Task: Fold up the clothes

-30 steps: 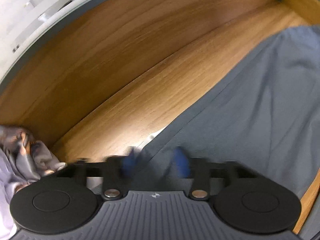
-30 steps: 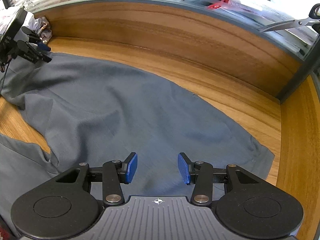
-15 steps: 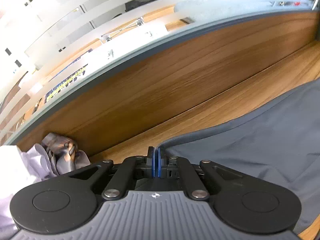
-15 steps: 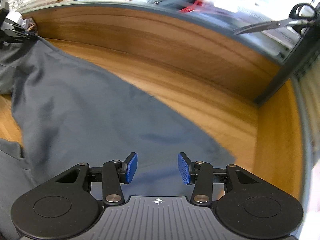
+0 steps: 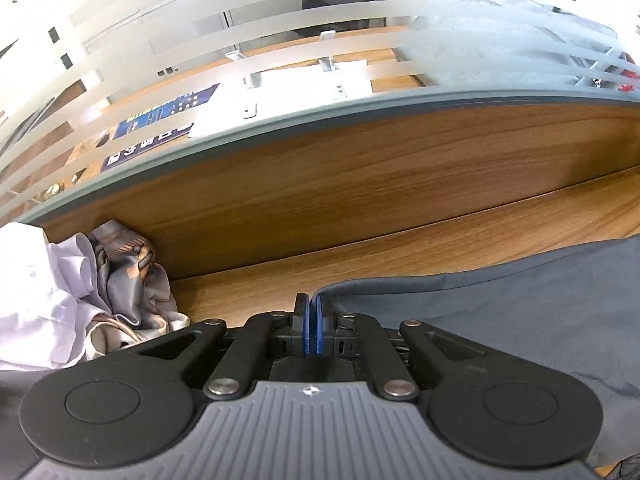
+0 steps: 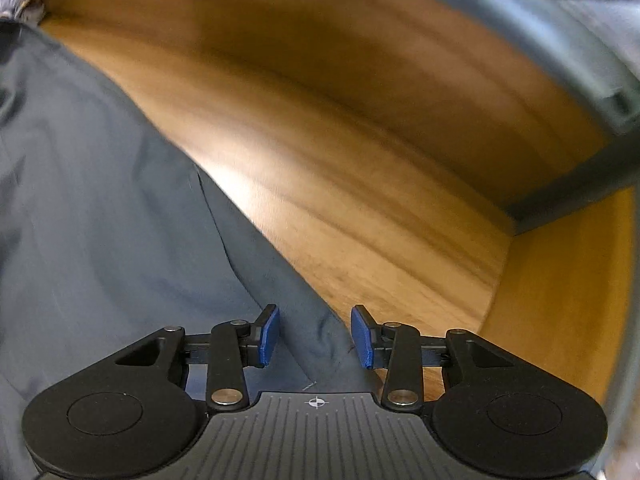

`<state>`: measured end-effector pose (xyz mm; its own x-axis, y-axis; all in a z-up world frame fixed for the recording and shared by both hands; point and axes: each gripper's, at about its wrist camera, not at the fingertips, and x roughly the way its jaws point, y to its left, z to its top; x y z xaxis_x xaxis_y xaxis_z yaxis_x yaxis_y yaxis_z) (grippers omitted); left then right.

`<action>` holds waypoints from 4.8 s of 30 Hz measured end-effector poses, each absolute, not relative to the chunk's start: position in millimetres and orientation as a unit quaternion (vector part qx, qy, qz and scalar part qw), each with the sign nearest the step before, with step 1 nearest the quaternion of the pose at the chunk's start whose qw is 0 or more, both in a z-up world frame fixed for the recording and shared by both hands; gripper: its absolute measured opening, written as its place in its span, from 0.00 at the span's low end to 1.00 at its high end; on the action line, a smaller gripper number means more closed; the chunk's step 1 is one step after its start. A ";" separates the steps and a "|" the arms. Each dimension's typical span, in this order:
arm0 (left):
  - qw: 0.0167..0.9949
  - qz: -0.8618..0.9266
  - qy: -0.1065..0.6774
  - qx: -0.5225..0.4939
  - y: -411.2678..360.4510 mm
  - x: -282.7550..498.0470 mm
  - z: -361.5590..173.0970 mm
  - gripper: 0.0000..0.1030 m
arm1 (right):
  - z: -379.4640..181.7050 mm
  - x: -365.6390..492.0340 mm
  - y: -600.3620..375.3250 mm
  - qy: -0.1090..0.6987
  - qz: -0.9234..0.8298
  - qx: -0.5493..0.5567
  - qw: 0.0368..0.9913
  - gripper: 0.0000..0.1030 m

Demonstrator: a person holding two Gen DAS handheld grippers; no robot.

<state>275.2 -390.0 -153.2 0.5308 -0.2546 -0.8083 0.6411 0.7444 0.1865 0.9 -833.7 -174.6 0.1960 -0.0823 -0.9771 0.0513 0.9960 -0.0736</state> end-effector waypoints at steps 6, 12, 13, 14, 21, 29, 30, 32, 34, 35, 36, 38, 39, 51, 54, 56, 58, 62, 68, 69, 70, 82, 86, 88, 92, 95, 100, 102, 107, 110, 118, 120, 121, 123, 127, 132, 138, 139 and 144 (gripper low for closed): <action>0.842 -0.262 0.410 0.231 -391.0 272.4 -154.1 0.03 | -187.7 11.6 -843.9 0.653 -0.021 -0.005 0.757 0.50; 0.847 -0.254 0.396 0.247 -388.1 264.8 -156.0 0.03 | -185.4 5.9 -835.4 0.656 -0.001 -0.001 0.755 0.09; 0.849 -0.253 0.390 0.250 -385.6 262.4 -153.6 0.03 | -184.7 3.6 -829.1 0.657 -0.008 -0.018 0.754 0.08; 0.852 -0.252 0.384 0.252 -382.8 259.9 -151.0 0.03 | -183.8 1.3 -822.9 0.656 -0.015 -0.035 0.753 0.07; 0.868 -0.251 0.334 0.268 -373.0 249.7 -111.6 0.03 | -141.6 -18.3 -797.5 0.611 -0.075 -0.111 0.781 0.05; 0.890 -0.242 0.264 0.281 -390.9 253.8 -60.4 0.03 | -82.0 -30.6 -787.8 0.548 -0.127 -0.170 0.809 0.04; 0.893 -0.241 0.257 0.281 -391.3 252.7 -53.8 0.03 | -74.4 -30.2 -784.6 0.537 -0.137 -0.175 0.814 0.04; 0.897 -0.243 0.248 0.273 -387.8 247.0 -38.6 0.03 | -53.7 -33.4 -783.1 0.508 -0.162 -0.181 0.826 0.05; 0.899 -0.250 0.241 0.268 -378.9 234.0 -26.4 0.03 | -35.7 -35.9 -772.5 0.486 -0.177 -0.185 0.836 0.05; 0.899 -0.255 0.238 0.266 -373.2 225.4 -20.9 0.03 | -25.1 -41.6 -769.6 0.473 -0.184 -0.184 0.841 0.05; 0.899 -0.260 0.235 0.264 -365.1 213.4 -16.9 0.03 | -15.5 -49.3 -765.8 0.463 -0.190 -0.183 0.846 0.05; 0.897 -0.269 0.233 0.261 -347.9 187.8 -10.5 0.03 | -1.0 -58.6 -760.1 0.443 -0.200 -0.186 0.854 0.05; 0.896 -0.274 0.233 0.262 -338.5 173.7 -8.3 0.03 | 5.7 -66.5 -758.2 0.433 -0.204 -0.187 0.858 0.05; 0.872 -0.293 0.273 0.280 -229.0 -25.0 -8.5 0.00 | -40.8 -175.7 -689.8 0.421 -0.273 -0.163 0.849 0.05; 0.859 -0.302 0.271 0.311 -222.7 -67.5 -27.8 0.00 | -62.7 -193.8 -682.5 0.436 -0.287 -0.146 0.841 0.05; 0.853 -0.300 0.289 0.315 -221.2 -89.0 -47.9 0.00 | -80.4 -204.0 -678.1 0.449 -0.294 -0.126 0.834 0.05; 0.849 -0.296 0.315 0.304 -222.7 -101.1 -64.5 0.00 | -99.3 -214.6 -673.9 0.462 -0.300 -0.109 0.828 0.05; 0.850 -0.278 0.348 0.282 -228.1 -107.4 -95.6 0.01 | -135.7 -230.8 -665.7 0.497 -0.292 -0.113 0.809 0.05; 0.865 -0.229 0.393 0.211 -226.9 -91.0 -125.8 0.03 | -168.8 -238.0 -669.0 0.537 -0.293 -0.080 0.787 0.13; 0.868 -0.220 0.397 0.203 -226.4 -87.4 -128.4 0.03 | -167.8 -241.1 -668.5 0.534 -0.298 -0.069 0.789 0.16; 0.870 -0.212 0.400 0.194 -225.9 -83.7 -130.9 0.03 | -166.7 -244.1 -667.9 0.530 -0.302 -0.058 0.790 0.22; 0.884 -0.119 0.417 0.174 -191.7 -64.8 -162.9 0.43 | -124.2 -260.3 -617.6 0.469 -0.218 0.044 0.855 0.41; 0.886 -0.089 0.427 0.159 -161.2 -67.7 -166.8 0.46 | -118.5 -226.0 -583.2 0.468 -0.121 0.032 0.875 0.43; 0.885 -0.072 0.433 0.152 -143.4 -68.8 -165.5 0.48 | -115.5 -209.7 -566.9 0.463 -0.078 0.020 0.883 0.43; 0.882 -0.062 0.441 0.152 -107.5 -64.1 -166.2 0.49 | -112.9 -166.6 -535.1 0.458 0.000 -0.009 0.889 0.43; 0.881 -0.065 0.440 0.162 -84.4 -54.7 -165.9 0.51 | -112.4 -133.5 -514.5 0.459 0.044 -0.025 0.887 0.43; 0.874 -0.116 0.425 0.207 -64.0 -30.2 -169.6 0.60 | -111.5 -85.6 -471.0 0.466 0.103 -0.037 0.878 0.44; 0.866 -0.149 0.424 0.218 -58.3 -19.5 -173.4 0.62 | -115.4 -67.6 -448.4 0.472 0.138 -0.047 0.869 0.44; 0.860 -0.190 0.419 0.219 -38.6 0.7 -175.1 0.63 | -124.0 -33.9 -378.2 0.471 0.206 -0.089 0.853 0.44; 0.865 -0.195 0.417 0.200 -21.7 5.6 -170.6 0.64 | -131.1 -15.5 -333.8 0.466 0.246 -0.107 0.843 0.45; 0.874 -0.208 0.408 0.163 7.5 3.0 -149.6 0.86 | -161.5 37.9 -225.8 0.456 0.348 -0.180 0.799 0.45; 0.876 -0.212 0.403 0.156 11.5 0.4 -146.5 0.91 | -168.3 50.2 -205.1 0.450 0.371 -0.197 0.788 0.45; 0.878 -0.214 0.400 0.153 13.4 -0.9 -145.1 0.97 | -170.6 55.0 -197.1 0.447 0.379 -0.205 0.784 0.48; 0.882 -0.218 0.390 0.151 17.4 -4.5 -144.2 0.98 | -174.7 64.3 -181.1 0.439 0.397 -0.218 0.776 0.58; 0.882 -0.212 0.389 0.163 24.8 -8.0 -149.2 0.98 | -179.5 75.6 -161.6 0.435 0.425 -0.230 0.760 0.58; 0.862 -0.223 0.414 0.188 37.0 -1.8 -161.9 0.98 | -191.7 87.8 -140.4 0.451 0.455 -0.252 0.725 0.34; 0.842 -0.257 0.423 0.214 41.5 11.4 -172.3 0.98 | -192.8 90.8 -132.7 0.457 0.467 -0.261 0.710 0.03; 0.840 -0.265 0.423 0.213 40.3 14.0 -172.2 0.98 | -190.2 89.1 -133.1 0.451 0.467 -0.262 0.714 0.03; 0.829 -0.318 0.420 0.188 27.8 24.0 -171.6 0.97 | -173.3 76.6 -139.7 0.420 0.461 -0.264 0.736 0.03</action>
